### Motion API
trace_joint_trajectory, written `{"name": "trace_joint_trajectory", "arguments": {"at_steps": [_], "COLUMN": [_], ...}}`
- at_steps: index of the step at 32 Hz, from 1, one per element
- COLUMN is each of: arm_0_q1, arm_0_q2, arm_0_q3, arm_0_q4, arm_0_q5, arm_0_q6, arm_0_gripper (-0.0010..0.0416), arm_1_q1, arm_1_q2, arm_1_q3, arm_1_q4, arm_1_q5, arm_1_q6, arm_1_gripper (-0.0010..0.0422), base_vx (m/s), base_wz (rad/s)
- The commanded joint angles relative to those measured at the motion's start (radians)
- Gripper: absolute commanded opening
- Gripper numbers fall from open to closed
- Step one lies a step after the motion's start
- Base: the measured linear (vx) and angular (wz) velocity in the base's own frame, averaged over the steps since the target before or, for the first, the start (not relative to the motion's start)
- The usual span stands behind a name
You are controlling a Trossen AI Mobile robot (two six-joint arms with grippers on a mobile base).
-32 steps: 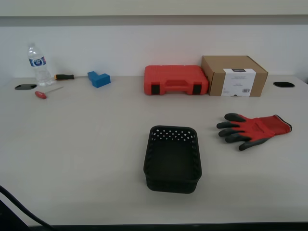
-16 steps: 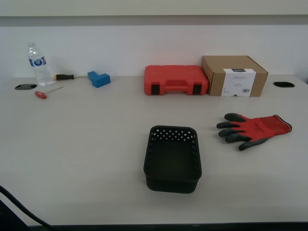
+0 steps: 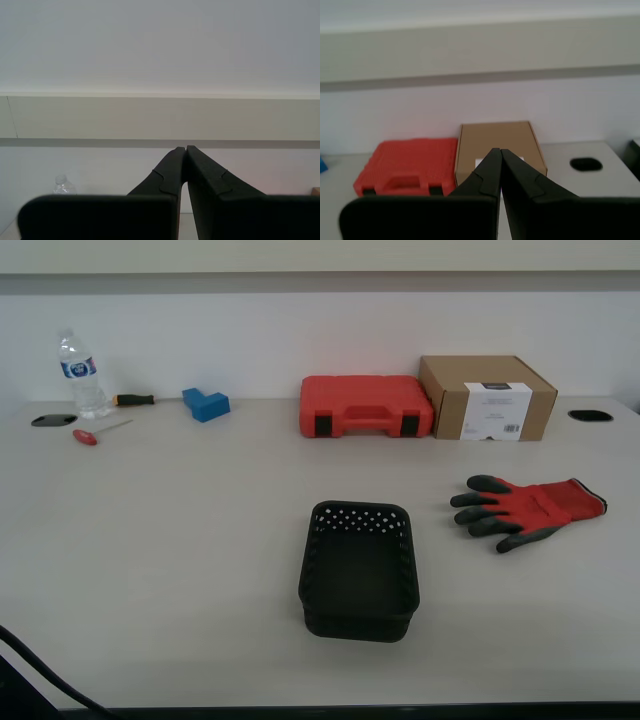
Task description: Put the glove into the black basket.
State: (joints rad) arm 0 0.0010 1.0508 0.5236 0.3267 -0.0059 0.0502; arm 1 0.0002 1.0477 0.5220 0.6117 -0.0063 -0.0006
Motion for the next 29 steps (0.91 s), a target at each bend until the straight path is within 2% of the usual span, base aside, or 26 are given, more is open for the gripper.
{"name": "trace_joint_trajectory", "arguments": {"at_steps": [1, 5, 8, 10, 12, 14, 17, 18, 25, 29], "arm_0_q1": [0.001, 0.001, 0.002, 0.002, 0.002, 0.002, 0.003, 0.003, 0.005, 0.005], "arm_0_q2": [-0.001, -0.001, 0.003, 0.006, 0.013, 0.024, 0.051, 0.061, 0.240, 0.377], "arm_0_q3": [0.001, 0.005, 0.053, 0.076, 0.105, 0.130, 0.148, 0.151, 0.151, 0.151], "arm_0_q4": [-0.114, -0.277, -0.476, -0.536, -0.593, -0.628, -0.662, -0.672, -0.673, -0.655], "arm_0_q5": [-0.001, -0.001, -0.001, -0.001, -0.001, -0.006, -0.092, -0.100, -0.101, -0.101], "arm_0_q6": [0.003, 0.004, 0.004, 0.004, 0.027, 0.027, 0.042, 0.055, 0.069, 0.051], "arm_0_gripper": [0.0001, 0.0001, 0.0001, 0.0001, 0.0001, 0.0001, 0.0001, 0.0001, 0.0001, 0.0001], "arm_1_q1": [0.000, 0.000, 0.000, 0.000, 0.000, 0.000, 0.000, 0.000, 0.000, 0.000], "arm_1_q2": [0.000, 0.000, 0.000, 0.000, 0.000, 0.000, 0.000, 0.000, 0.000, 0.000], "arm_1_q3": [0.002, 0.002, 0.002, 0.002, 0.002, 0.002, 0.002, 0.002, 0.002, 0.002], "arm_1_q4": [0.004, 0.004, 0.004, 0.004, 0.004, 0.004, 0.004, 0.004, 0.003, 0.004], "arm_1_q5": [-0.001, -0.001, -0.001, -0.001, -0.001, -0.001, -0.001, -0.001, -0.001, -0.001], "arm_1_q6": [0.001, 0.001, 0.001, 0.001, 0.001, 0.001, 0.001, 0.001, 0.001, 0.001], "arm_1_gripper": [0.0000, 0.0000, 0.0000, 0.0000, 0.0000, 0.0000, 0.0000, 0.0000, 0.0000, 0.0000], "base_vx": [0.000, 0.000, 0.000, 0.000, 0.000, 0.000, 0.000, 0.000, 0.000, 0.000], "base_wz": [0.000, 0.000, 0.000, 0.000, 0.000, 0.000, 0.000, 0.000, 0.000, 0.000]}}
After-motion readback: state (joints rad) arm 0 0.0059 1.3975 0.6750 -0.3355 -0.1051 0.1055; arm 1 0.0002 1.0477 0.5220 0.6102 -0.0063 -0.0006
